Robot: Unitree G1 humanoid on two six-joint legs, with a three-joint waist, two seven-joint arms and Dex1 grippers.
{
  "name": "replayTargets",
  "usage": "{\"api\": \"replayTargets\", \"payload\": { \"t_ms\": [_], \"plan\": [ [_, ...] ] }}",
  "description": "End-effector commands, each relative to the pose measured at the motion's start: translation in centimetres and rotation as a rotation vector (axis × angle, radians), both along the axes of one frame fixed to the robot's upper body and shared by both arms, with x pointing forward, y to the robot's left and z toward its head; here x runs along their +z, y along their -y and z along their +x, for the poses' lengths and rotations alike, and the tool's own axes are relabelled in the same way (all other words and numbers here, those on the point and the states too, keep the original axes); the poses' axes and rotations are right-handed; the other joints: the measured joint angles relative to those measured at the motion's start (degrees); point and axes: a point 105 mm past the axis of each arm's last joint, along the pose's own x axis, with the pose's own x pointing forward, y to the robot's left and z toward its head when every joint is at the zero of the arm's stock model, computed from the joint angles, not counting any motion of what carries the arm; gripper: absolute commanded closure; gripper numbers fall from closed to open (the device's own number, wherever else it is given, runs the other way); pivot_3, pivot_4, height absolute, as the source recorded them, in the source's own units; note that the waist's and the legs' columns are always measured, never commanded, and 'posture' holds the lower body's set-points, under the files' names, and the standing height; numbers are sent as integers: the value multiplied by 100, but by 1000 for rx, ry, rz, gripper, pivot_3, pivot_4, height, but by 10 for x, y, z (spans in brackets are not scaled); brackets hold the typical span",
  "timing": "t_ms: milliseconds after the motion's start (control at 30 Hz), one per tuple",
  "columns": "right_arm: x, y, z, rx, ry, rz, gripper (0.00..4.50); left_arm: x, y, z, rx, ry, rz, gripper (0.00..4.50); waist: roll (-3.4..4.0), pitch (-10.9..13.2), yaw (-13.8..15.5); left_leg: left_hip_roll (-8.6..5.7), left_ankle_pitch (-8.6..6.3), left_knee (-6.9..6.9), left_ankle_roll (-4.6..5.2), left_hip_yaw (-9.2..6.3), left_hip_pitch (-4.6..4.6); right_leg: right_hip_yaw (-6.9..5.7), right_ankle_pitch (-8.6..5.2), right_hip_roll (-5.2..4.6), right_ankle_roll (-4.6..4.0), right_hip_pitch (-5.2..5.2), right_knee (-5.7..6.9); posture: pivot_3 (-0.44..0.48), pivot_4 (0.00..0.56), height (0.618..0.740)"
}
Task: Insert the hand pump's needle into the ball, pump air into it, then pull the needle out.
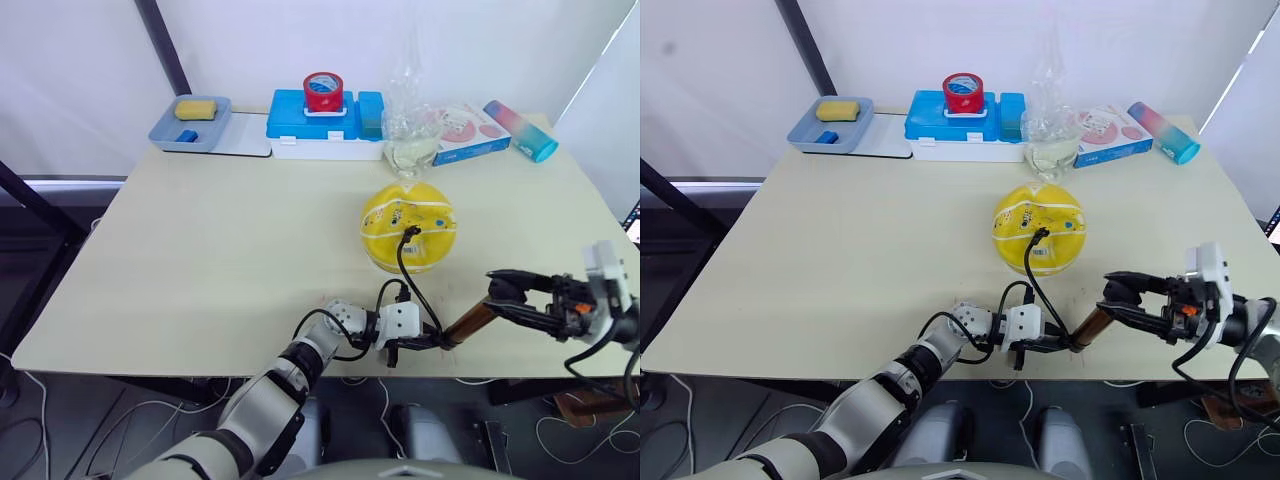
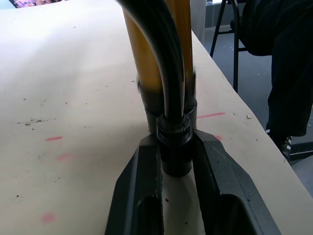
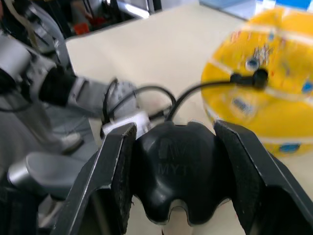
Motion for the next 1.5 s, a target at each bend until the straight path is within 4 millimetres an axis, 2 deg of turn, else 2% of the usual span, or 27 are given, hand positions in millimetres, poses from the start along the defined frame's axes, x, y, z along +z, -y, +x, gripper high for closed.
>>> {"api": "replayTargets", "payload": {
  "t_ms": [33,300,533,633,700,733,833,967,1167,1267,1367,1500],
  "plan": [
    [-3,22,6,-128,20,-60,2500,-35,-24,-9,22,-85,150,4122,-10,-5,1,0,0,0,0,0,1,0,0,0,1,0,0,0,150,739],
    [82,36,-3,-106,150,91,2500,-36,-24,-11,17,-90,150,4122,35,14,9,2,-13,2,-23,7,-2,-1,2,-7,7,-2,-1,0,150,739],
    [137,39,-12,-79,182,162,2500,-37,-27,-11,16,-89,156,4122,31,21,3,3,-12,1,-21,6,-5,-7,5,-6,1,-3,-4,0,150,739],
    [151,36,-12,-64,189,200,2500,-37,-27,-11,14,-89,158,4122,31,25,1,4,-13,1,-22,6,-5,-7,-3,-6,14,-4,-4,0,150,739],
    [144,31,-11,-50,158,169,2500,-38,-28,-12,14,-89,158,4122,32,29,4,4,-12,1,-21,6,-9,-7,-1,-6,11,-6,-4,0,150,739],
    [134,30,-9,-56,125,138,2500,-38,-28,-12,14,-90,158,4122,32,29,5,4,-10,1,-17,7,-12,-7,2,-7,6,-6,-4,0,150,739],
    [92,29,-3,-77,40,9,2500,-38,-28,-12,13,-91,158,4122,20,23,6,4,-1,-2,0,7,-14,-8,7,-6,-3,-6,-7,0,150,739],
    [41,26,3,-103,-30,-55,2500,-39,-29,-13,14,-91,159,4122,-10,8,-2,10,-2,-3,-1,5,-8,-15,-4,-4,15,-3,-12,0,150,739],
    [-3,29,7,-133,-32,-159,2500,-39,-28,-13,14,-85,160,4122,-14,-1,2,13,-14,-2,-23,4,0,-20,-6,-4,19,-1,-8,0,150,739],
    [-6,27,6,-132,-17,-148,2500,-40,-28,-14,14,-87,162,4122,-15,-2,5,13,-13,-2,-21,4,-1,-22,-4,-4,16,-1,-9,0,150,739],
    [13,23,3,-100,29,-69,2500,-40,-29,-14,14,-88,164,4122,-17,-3,5,13,-10,-1,-15,3,-1,-23,1,-4,9,0,-9,0,150,739],
    [45,33,0,-94,76,-4,2500,-41,-29,-15,10,-89,168,4122,-1,6,8,13,-14,-1,-23,3,-2,-24,0,-6,10,-1,-9,0,150,739]
  ]
}}
